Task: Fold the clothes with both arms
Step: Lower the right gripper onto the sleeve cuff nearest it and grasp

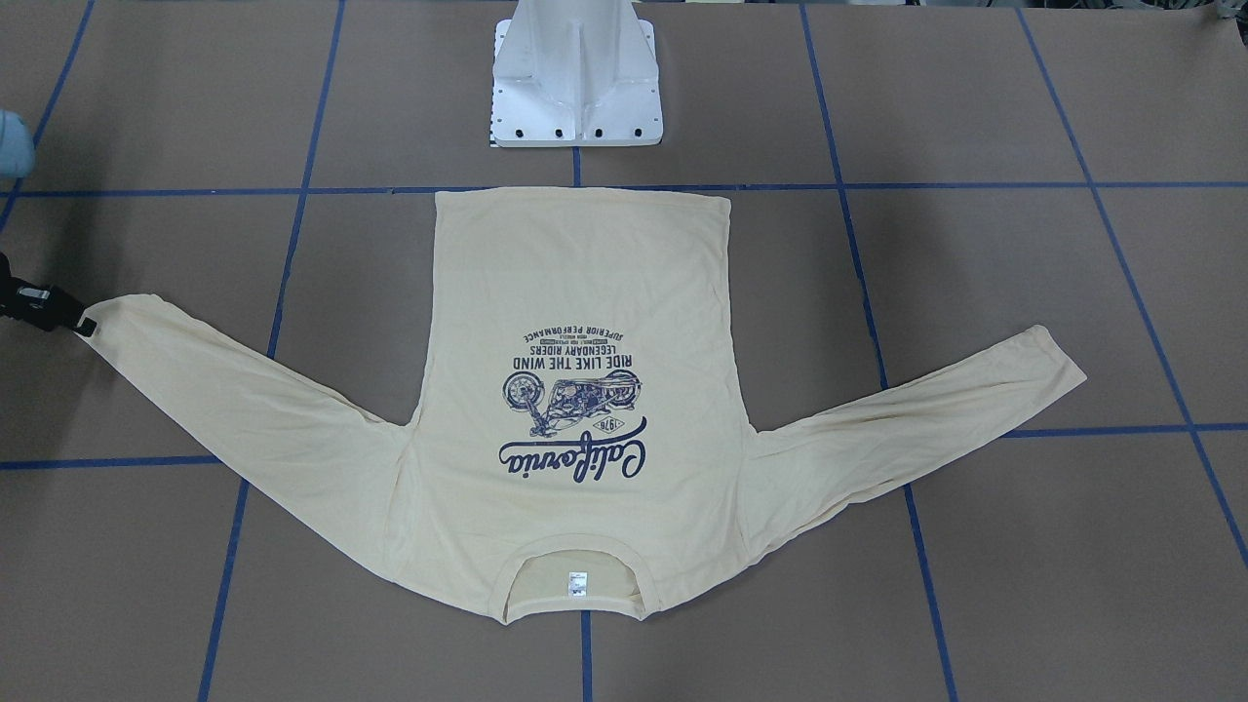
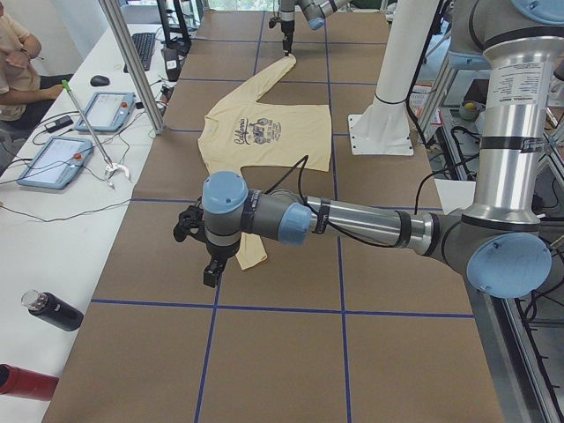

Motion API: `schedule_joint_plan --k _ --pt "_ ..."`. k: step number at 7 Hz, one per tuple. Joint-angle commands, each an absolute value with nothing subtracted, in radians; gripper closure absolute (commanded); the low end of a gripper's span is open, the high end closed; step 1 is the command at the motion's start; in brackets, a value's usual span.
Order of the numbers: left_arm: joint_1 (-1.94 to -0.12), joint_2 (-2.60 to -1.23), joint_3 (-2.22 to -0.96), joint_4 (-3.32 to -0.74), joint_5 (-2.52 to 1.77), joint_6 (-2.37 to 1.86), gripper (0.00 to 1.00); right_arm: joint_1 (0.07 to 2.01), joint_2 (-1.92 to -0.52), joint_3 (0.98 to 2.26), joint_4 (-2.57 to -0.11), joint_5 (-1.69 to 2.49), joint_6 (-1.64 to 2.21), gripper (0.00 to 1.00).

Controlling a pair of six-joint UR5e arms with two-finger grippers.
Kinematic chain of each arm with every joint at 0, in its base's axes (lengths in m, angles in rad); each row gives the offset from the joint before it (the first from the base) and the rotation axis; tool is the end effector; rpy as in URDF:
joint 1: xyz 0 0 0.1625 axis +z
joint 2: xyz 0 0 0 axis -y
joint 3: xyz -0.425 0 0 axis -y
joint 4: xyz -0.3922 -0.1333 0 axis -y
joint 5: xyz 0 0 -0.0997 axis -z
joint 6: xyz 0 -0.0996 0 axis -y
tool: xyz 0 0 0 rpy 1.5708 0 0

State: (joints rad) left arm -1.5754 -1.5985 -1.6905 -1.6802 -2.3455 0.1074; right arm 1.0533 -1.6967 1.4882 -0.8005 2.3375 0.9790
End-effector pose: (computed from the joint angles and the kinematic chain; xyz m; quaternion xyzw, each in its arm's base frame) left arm -0.0660 -0.5139 0.5733 0.1394 0.3674 0.0955 0.9146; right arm -0.1683 -0.4254 0.6729 -0.0561 -0.4383 0.1029 0.8912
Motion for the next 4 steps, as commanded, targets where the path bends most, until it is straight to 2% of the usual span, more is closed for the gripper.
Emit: schedule_joint_plan --k 1,2,4 --pt "-1.575 -1.598 -1.687 -1.68 -2.345 0.107 0.0 1.052 -1.692 1.491 -0.801 2.338 0.997 0.85" --pt "-1.575 -1.598 -1.687 -1.681 -2.345 0.107 0.0 1.052 -1.692 1.488 -0.801 2.338 0.999 1.0" --pt "-1.575 -1.6 -1.687 -1.681 -2.345 0.107 0.0 1.055 -1.698 1.52 -0.801 2.359 1.0 1.0"
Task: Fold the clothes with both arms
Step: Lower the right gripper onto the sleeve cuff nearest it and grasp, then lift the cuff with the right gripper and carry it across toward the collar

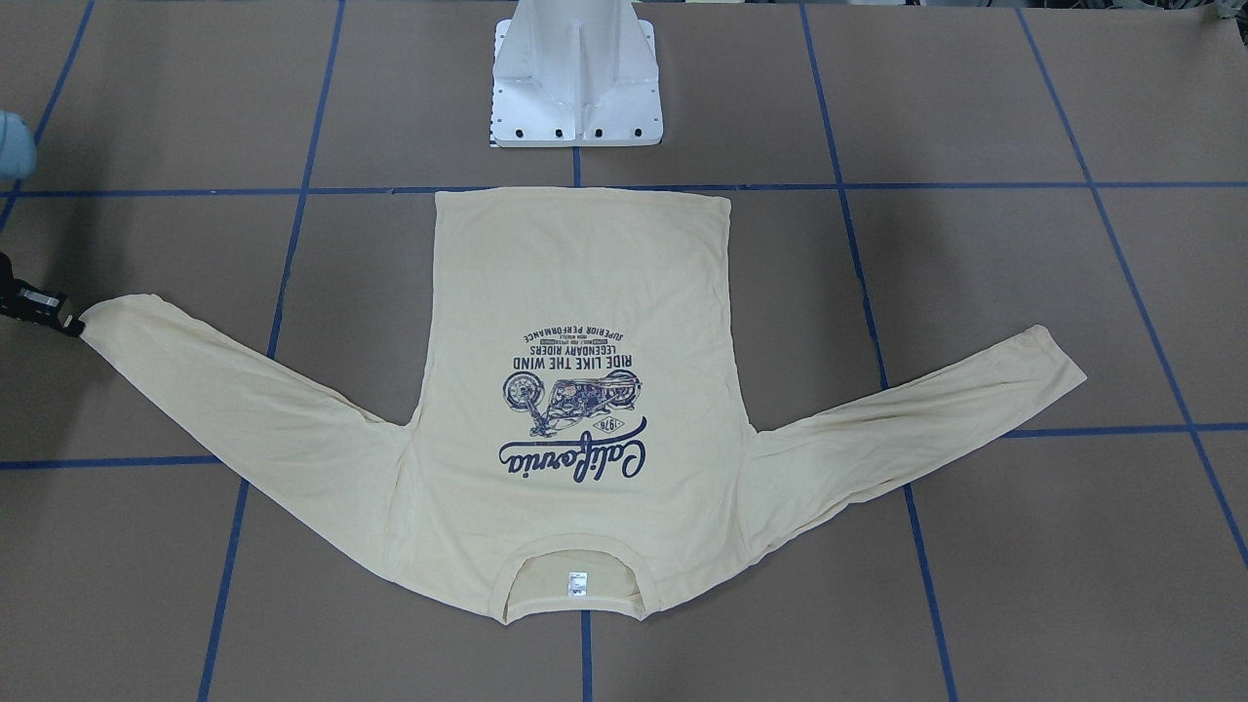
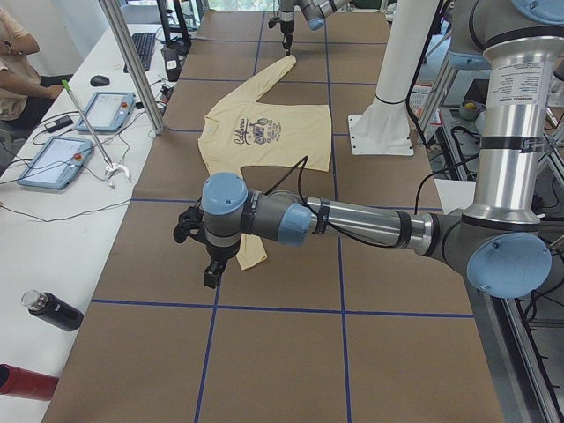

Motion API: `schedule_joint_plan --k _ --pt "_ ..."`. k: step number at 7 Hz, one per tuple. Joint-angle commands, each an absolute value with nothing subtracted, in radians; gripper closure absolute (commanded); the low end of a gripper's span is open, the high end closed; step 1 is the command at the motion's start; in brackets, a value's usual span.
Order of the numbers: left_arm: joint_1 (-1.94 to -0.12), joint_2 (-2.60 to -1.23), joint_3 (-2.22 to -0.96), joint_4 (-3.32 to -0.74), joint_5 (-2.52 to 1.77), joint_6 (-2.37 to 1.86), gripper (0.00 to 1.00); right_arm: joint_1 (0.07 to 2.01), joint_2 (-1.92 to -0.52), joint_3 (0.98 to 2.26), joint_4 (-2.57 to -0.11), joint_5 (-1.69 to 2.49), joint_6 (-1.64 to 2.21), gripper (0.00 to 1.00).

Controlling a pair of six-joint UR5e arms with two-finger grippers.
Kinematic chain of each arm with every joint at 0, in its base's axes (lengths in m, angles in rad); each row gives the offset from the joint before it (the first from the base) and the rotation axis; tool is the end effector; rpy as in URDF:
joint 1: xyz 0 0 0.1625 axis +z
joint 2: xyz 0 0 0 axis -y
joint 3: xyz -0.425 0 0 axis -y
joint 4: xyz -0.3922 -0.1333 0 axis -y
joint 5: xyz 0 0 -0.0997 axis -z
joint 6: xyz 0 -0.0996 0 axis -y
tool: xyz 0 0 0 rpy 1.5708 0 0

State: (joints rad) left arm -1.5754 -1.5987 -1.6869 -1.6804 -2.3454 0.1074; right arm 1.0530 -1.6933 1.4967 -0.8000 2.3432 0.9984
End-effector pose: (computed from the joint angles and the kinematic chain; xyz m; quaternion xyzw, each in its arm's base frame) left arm -0.0660 -0.5141 0.5749 0.1379 0.3675 0.0949 0.9148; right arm -0.1699 -0.4271 0.6667 -0.0579 -0.4427 0.1078 0.8883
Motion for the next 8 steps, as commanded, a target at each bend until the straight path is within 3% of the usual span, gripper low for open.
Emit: schedule_joint_plan --k 1,2,4,7,8 --pt "-1.575 -1.6 -1.689 -1.681 -2.345 0.107 0.0 1.055 -1.697 1.585 -0.802 2.368 1.056 1.0" --pt "-1.575 -1.6 -1.686 -1.704 -2.347 0.109 0.0 1.052 -1.653 1.659 -0.816 2.368 1.154 1.0" --pt "-1.575 -1.591 -1.668 -1.784 -2.349 0.109 0.0 1.052 -1.432 1.648 -0.898 2.367 1.303 1.0" --pt "-1.575 -1.594 -1.667 -1.818 -2.352 0.109 0.0 1.031 -1.031 1.638 -1.317 2.263 1.386 1.0" --pt "-1.575 -1.594 -1.666 -1.818 -2.35 0.109 0.0 1.017 -0.921 1.59 -1.333 2.213 1.454 1.0"
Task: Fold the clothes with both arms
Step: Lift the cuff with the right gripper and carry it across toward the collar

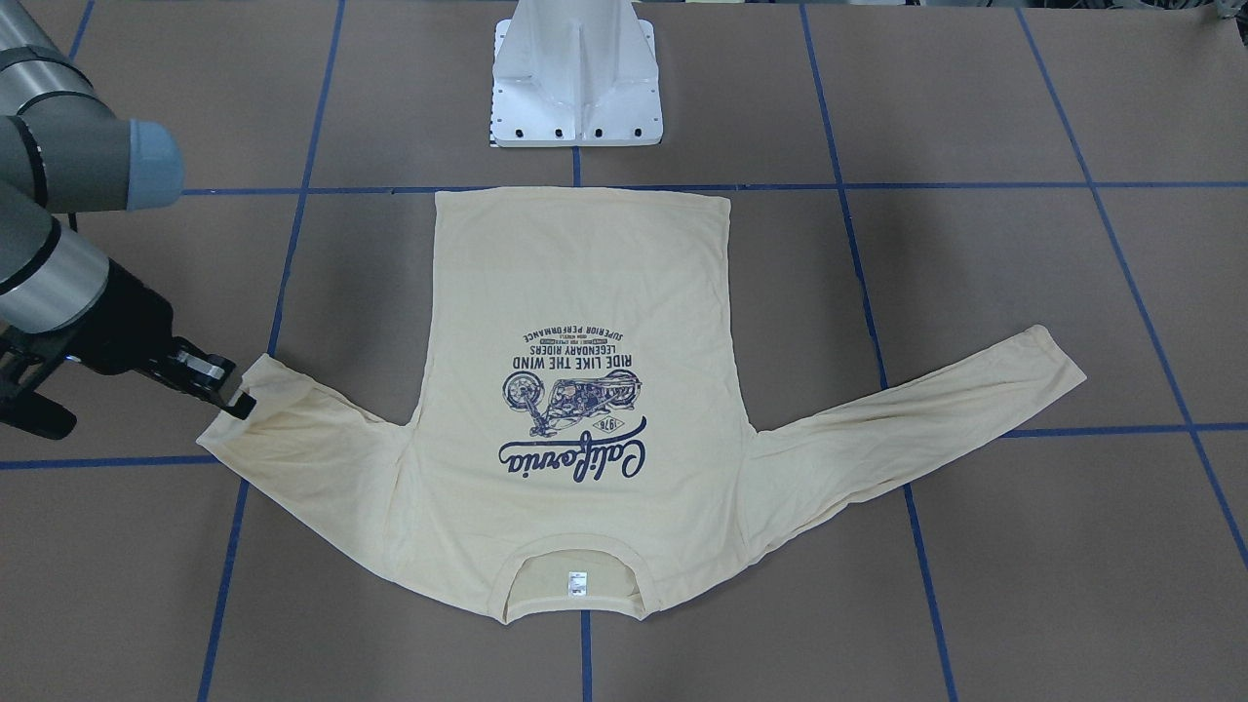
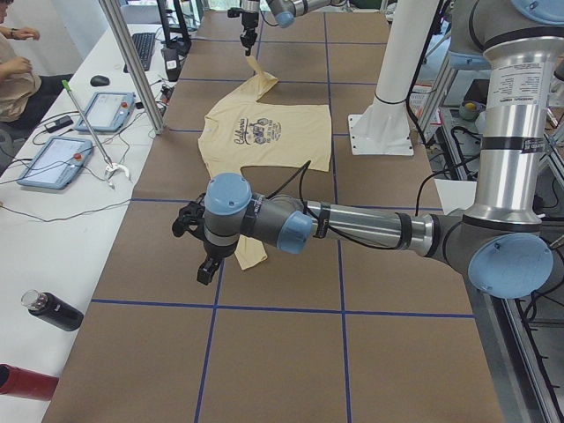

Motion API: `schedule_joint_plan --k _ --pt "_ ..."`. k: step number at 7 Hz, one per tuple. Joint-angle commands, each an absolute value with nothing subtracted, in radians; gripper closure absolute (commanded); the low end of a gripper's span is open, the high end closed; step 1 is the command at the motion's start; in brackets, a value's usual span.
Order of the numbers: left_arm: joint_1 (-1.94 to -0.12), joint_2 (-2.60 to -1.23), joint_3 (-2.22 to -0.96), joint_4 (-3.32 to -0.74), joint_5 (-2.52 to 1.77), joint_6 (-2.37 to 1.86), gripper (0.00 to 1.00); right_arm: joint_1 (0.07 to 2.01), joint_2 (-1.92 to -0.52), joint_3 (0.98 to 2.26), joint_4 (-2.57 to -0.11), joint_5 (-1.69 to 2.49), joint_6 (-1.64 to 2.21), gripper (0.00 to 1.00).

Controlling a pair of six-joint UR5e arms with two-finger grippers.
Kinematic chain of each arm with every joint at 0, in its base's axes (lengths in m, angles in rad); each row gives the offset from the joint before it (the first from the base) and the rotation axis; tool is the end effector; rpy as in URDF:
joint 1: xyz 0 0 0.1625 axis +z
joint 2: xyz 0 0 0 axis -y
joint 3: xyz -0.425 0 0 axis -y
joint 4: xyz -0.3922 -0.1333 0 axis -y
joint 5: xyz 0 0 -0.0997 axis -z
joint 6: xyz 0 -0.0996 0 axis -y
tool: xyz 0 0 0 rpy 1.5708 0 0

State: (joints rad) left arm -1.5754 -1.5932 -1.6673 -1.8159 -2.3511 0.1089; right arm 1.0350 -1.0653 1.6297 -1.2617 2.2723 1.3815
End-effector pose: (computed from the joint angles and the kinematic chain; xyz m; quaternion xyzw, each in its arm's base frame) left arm -0.0656 -0.5170 0.5715 0.1883 0.3639 0.1162 0.9048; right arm -0.2774 -0.6023 0.2970 -0.0265 -0.5040 0.2167 0.8357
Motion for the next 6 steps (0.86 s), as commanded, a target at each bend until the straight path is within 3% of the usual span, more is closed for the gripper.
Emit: schedule_joint_plan --k 1,3,6 --pt "-1.575 -1.594 -1.666 -1.818 -2.35 0.109 0.0 0.994 -0.808 1.49 -1.327 2.179 1.486 1.0" --pt "-1.575 -1.597 -1.666 -1.818 -2.35 0.109 0.0 0.892 -0.567 1.303 -1.316 2.003 1.485 1.0" --pt "-1.575 -1.597 -1.667 -1.819 -2.35 0.109 0.0 0.74 -0.435 1.138 -1.117 1.831 1.482 1.0"
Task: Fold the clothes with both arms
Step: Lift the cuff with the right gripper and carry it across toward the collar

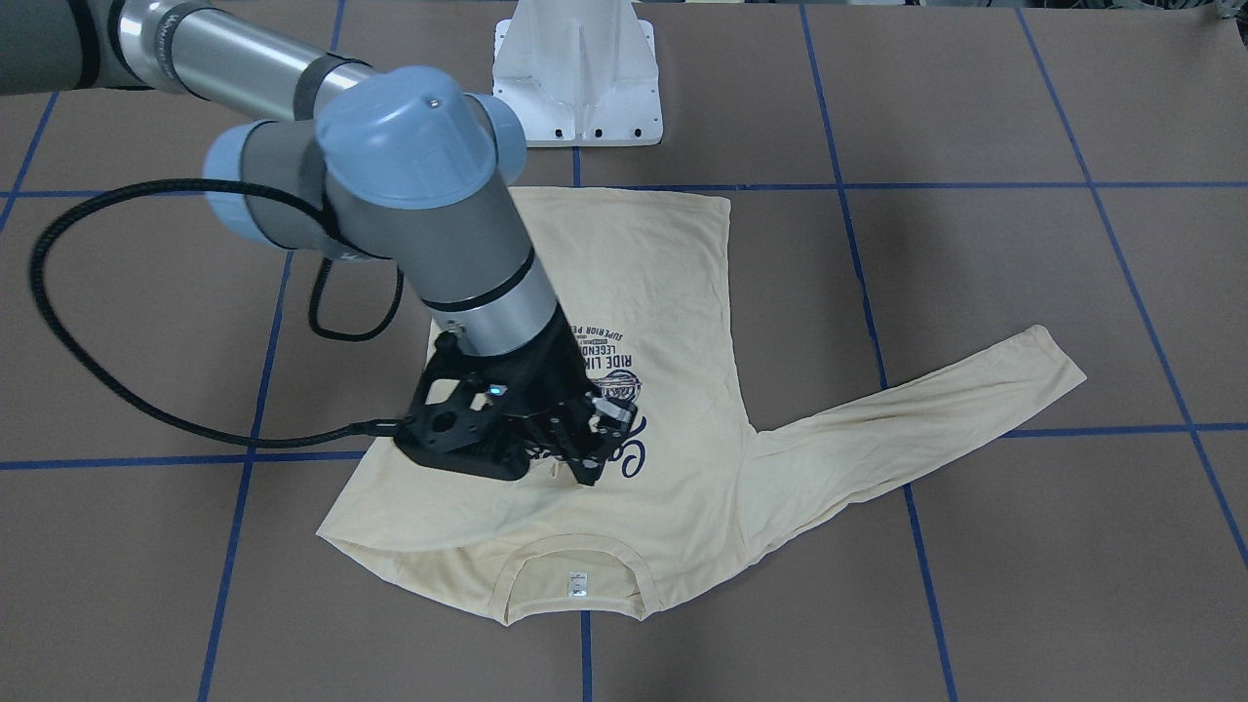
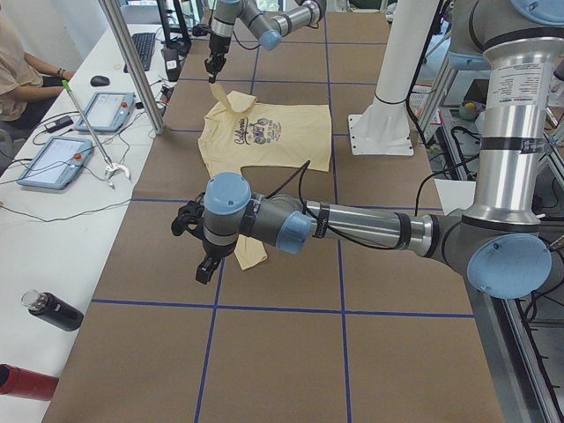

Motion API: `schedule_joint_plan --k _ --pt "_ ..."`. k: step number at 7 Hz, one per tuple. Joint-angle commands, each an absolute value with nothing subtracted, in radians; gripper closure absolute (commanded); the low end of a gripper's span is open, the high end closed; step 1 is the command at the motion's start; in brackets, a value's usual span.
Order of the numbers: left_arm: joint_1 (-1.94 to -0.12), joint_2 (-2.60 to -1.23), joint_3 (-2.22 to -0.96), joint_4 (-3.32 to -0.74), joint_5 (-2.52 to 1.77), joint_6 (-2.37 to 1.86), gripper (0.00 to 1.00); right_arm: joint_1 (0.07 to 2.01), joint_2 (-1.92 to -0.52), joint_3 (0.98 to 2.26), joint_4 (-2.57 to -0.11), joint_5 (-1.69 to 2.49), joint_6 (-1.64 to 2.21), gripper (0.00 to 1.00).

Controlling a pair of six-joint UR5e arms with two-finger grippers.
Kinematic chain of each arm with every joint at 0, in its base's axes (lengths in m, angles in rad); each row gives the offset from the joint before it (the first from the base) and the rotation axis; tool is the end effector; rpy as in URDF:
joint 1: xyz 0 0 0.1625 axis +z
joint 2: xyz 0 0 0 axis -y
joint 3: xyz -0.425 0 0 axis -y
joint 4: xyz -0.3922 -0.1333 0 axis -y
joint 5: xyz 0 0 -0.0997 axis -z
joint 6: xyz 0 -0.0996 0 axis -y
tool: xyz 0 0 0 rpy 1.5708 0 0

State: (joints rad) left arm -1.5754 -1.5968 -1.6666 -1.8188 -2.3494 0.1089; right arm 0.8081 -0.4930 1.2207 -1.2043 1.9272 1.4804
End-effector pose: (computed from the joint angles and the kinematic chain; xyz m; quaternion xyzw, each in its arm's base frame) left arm -0.0657 -0.5186 0.5698 0.1910 0.3628 0.1171 0.9045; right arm -0.4786 -0.6435 0.0570 0.0860 -0.5269 0.2088 0.8194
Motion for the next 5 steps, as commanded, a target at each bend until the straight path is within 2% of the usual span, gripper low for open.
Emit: schedule_joint_plan --k 1,3,5 --pt "-1.575 -1.598 -1.667 -1.819 -2.349 0.109 0.0 0.711 -0.414 1.108 -1.115 1.829 1.482 1.0" --pt "-1.575 -1.598 -1.667 -1.819 -2.349 0.109 0.0 0.68 -0.405 1.085 -1.106 1.816 1.482 1.0" --pt "-1.575 -1.598 -1.669 -1.819 -2.35 0.109 0.0 0.651 -0.348 1.01 -1.1 1.79 1.482 1.0"
